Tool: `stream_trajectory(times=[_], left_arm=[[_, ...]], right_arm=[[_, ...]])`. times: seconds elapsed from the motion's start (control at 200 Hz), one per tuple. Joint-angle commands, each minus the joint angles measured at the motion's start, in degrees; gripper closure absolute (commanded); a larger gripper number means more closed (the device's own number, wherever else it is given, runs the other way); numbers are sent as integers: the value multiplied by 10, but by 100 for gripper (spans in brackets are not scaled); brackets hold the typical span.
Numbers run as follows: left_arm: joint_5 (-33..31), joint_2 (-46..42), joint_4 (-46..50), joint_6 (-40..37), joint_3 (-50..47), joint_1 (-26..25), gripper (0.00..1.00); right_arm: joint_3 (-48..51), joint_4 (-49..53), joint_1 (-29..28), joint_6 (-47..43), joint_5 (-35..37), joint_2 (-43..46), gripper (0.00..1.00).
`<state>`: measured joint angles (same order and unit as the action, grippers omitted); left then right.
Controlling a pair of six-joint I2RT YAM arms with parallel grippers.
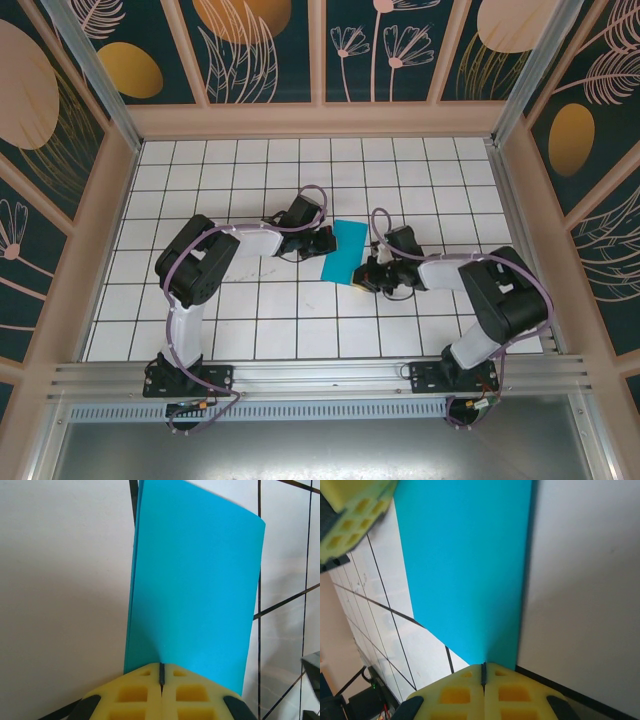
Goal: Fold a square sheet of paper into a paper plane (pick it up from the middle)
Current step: Fold the square sheet of paper in half at the center of the table.
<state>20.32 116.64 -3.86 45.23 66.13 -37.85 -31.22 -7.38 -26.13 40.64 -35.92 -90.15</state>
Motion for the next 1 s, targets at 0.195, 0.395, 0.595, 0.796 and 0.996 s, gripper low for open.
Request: stream_trajectory(times=[0.195,0.395,0.595,0.796,0.996], left_arm=[[-30,25,44,-5,-17,-3,100],[-31,25,47,-7,-19,-3,100],[-31,21,39,-2,-27,-3,100],[-30,20,42,-4,-26,-3,100],[-30,22,40,-3,-27,-2,100]], right_arm=[[-145,-15,104,1,-9,-54,100],[-247,-10,118,-2,-36,-169,100],[-272,19,126,-23,-1,-226,100],[-279,39,133,-33,-13,-236,100],[-300,38,137,-35,-33,-217,100]])
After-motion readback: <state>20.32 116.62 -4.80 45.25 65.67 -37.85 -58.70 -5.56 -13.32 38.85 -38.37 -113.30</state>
